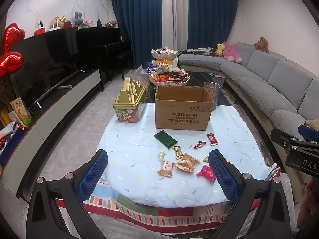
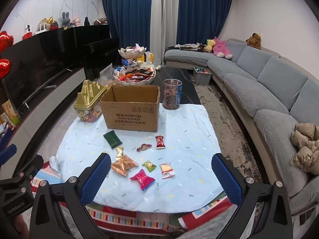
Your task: Organize snacks
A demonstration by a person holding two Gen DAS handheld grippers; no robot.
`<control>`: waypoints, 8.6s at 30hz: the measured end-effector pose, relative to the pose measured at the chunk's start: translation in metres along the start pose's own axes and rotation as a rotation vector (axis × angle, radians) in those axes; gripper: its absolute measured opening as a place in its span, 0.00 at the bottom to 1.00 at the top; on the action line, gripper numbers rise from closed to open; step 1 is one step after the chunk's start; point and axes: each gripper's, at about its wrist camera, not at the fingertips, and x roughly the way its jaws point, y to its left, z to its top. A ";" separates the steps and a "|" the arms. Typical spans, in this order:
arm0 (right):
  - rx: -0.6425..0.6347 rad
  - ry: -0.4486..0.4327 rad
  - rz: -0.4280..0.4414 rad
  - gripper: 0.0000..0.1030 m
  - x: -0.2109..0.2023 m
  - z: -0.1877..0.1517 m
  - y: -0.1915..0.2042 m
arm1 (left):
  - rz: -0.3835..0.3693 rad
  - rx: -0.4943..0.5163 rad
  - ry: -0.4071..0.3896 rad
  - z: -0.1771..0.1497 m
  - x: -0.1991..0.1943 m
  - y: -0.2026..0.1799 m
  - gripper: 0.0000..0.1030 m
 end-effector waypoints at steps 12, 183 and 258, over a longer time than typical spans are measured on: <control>0.001 -0.015 -0.002 0.99 -0.005 -0.003 0.002 | 0.001 -0.001 -0.003 0.000 0.000 0.000 1.00; -0.283 0.508 0.237 0.34 0.252 -0.100 0.055 | -0.083 0.203 0.403 -0.069 0.271 -0.024 0.30; -0.014 0.140 0.119 0.34 0.251 0.122 0.038 | -0.039 0.055 0.170 0.156 0.289 -0.023 0.29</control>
